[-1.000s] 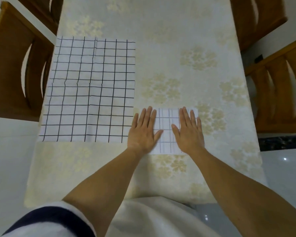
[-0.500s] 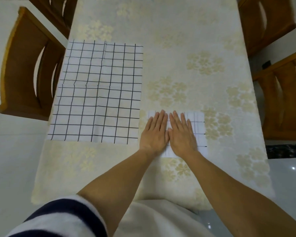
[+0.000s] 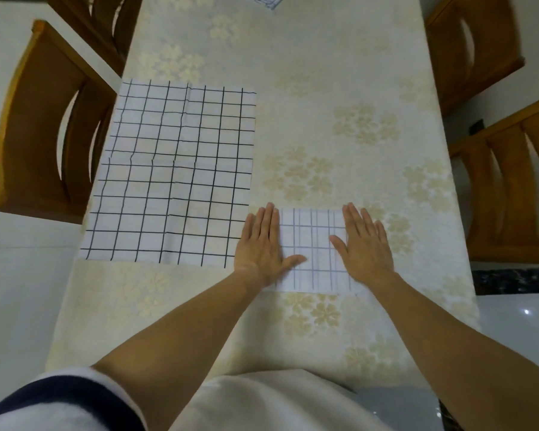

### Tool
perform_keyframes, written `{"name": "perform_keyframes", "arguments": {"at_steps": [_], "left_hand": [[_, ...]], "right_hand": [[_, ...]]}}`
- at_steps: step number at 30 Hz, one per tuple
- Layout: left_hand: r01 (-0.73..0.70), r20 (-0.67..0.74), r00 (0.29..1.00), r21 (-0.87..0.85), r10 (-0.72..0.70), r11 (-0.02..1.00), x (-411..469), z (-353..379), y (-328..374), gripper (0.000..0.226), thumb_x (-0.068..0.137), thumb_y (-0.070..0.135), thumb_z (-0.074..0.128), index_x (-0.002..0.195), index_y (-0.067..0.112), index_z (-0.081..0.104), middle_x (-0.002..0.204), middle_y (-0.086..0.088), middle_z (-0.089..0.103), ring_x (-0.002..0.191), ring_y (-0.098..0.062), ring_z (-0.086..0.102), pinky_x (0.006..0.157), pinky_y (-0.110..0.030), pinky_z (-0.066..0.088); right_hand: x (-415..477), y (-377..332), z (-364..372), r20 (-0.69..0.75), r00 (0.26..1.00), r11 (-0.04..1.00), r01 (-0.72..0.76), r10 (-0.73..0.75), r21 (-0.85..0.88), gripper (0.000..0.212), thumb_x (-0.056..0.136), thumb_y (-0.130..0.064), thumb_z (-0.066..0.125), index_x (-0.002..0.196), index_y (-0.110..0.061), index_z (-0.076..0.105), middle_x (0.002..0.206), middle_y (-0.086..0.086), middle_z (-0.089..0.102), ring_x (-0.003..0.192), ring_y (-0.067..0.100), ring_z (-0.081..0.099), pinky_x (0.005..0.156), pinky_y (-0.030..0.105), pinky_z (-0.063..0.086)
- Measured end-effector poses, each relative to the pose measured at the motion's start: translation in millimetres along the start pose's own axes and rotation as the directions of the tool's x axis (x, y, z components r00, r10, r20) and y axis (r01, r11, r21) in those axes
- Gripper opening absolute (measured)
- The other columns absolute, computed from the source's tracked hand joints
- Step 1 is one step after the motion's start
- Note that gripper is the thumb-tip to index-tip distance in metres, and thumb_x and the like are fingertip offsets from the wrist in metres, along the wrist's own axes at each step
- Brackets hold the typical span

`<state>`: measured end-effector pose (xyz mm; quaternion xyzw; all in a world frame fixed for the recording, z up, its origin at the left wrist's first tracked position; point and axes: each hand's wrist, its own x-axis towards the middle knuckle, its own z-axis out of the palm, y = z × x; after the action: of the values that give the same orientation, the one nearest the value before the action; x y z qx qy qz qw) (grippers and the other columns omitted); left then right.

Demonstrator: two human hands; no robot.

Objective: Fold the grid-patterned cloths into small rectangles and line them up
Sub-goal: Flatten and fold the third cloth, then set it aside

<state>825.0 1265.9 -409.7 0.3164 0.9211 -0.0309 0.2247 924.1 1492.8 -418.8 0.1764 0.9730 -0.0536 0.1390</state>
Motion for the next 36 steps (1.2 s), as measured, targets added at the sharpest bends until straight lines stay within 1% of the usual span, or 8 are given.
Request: {"name": "perform_keyframes", "arguments": {"at_steps": [4,11,15,18,20,24,32,36], "left_hand": [[-0.221,-0.009,0.975,-0.075,0.221,0.972,6.2,-14.3,5.1,0.113,0.090,0.077,0.040,0.156,0.011,-0.023,0.161,-0.008,-0.034,0.152,-0.027,-0.023,0.126,-0.043,-0.005],[-0.157,0.172,0.970,-0.093,0.171,0.983,22.2,-19.0,19.2,0.147,0.061,0.077,0.077,0.155,0.029,-0.026,0.160,-0.005,-0.037,0.149,-0.028,-0.029,0.124,-0.050,-0.010],[-0.111,0.224,0.967,-0.048,0.119,0.993,22.1,-19.9,27.4,0.159,0.053,0.077,0.081,0.150,0.028,-0.036,0.155,-0.006,-0.045,0.146,-0.031,-0.035,0.121,-0.056,-0.013],[-0.067,0.248,0.966,-0.006,0.066,0.998,22.6,-21.4,33.6,0.164,0.051,0.078,0.082,0.147,0.026,-0.040,0.151,-0.008,-0.049,0.144,-0.035,-0.038,0.119,-0.059,-0.016],[-0.044,0.272,0.961,-0.001,0.043,0.999,23.4,-23.9,37.5,0.165,0.050,0.077,0.083,0.146,0.026,-0.042,0.149,-0.009,-0.052,0.142,-0.036,-0.040,0.117,-0.061,-0.017],[-0.018,0.322,0.947,-0.005,0.019,1.000,23.8,-28.9,40.0,0.166,0.050,0.074,0.085,0.144,0.027,-0.044,0.146,-0.008,-0.055,0.139,-0.035,-0.044,0.117,-0.063,-0.016],[-0.032,0.318,0.947,-0.023,0.038,0.999,23.9,-27.2,35.9,0.165,0.050,0.075,0.084,0.143,0.029,-0.044,0.146,-0.006,-0.056,0.139,-0.033,-0.045,0.116,-0.061,-0.019],[-0.015,0.336,0.942,-0.007,0.016,1.000,24.1,-28.9,38.6,0.165,0.052,0.072,0.086,0.143,0.029,-0.045,0.145,-0.006,-0.056,0.139,-0.034,-0.046,0.116,-0.062,-0.019]], "right_hand": [[20.3,-2.2,-20.8,-0.098,0.995,0.998,-0.023,0.028,0.053,0.082,0.086,-0.073,0.049,0.141,-0.013,0.045,0.141,0.012,0.046,0.127,0.034,0.041,0.109,0.045,0.032],[57.6,9.3,-64.5,0.384,0.897,0.954,-0.280,0.220,0.107,0.080,0.070,-0.069,0.075,0.128,-0.017,0.059,0.134,0.014,0.053,0.122,0.034,0.048,0.098,0.042,0.040],[25.7,24.7,-67.1,0.390,0.896,0.625,-0.432,0.213,0.651,0.029,0.084,-0.041,0.077,0.087,-0.014,0.066,0.080,0.003,0.065,0.070,0.019,0.060,0.062,0.025,0.045],[-8.1,17.5,-52.1,0.425,0.879,0.491,-0.474,0.215,0.731,0.024,0.092,-0.032,0.070,0.108,-0.014,0.072,0.093,0.001,0.073,0.082,0.016,0.070,0.071,0.029,0.057],[-22.2,9.6,-39.1,0.378,0.885,0.545,-0.465,0.271,0.698,0.030,0.094,-0.032,0.066,0.115,-0.011,0.071,0.104,0.006,0.073,0.093,0.022,0.070,0.083,0.036,0.057],[-36.9,-8.0,-32.9,0.154,0.901,0.643,-0.401,0.405,0.652,0.035,0.101,-0.034,0.054,0.119,-0.008,0.068,0.111,0.010,0.071,0.102,0.028,0.065,0.079,0.028,0.044],[-41.7,-33.7,-46.7,-0.067,0.941,0.786,-0.236,0.332,0.571,0.033,0.104,-0.033,0.044,0.095,-0.008,0.063,0.077,0.011,0.066,0.072,0.028,0.061,0.063,0.037,0.049],[-42.4,-48.1,-54.7,-0.112,0.970,0.833,-0.122,0.215,0.539,0.036,0.106,-0.030,0.040,0.130,-0.013,0.061,0.085,0.008,0.069,0.079,0.027,0.065,0.066,0.032,0.047]]}}
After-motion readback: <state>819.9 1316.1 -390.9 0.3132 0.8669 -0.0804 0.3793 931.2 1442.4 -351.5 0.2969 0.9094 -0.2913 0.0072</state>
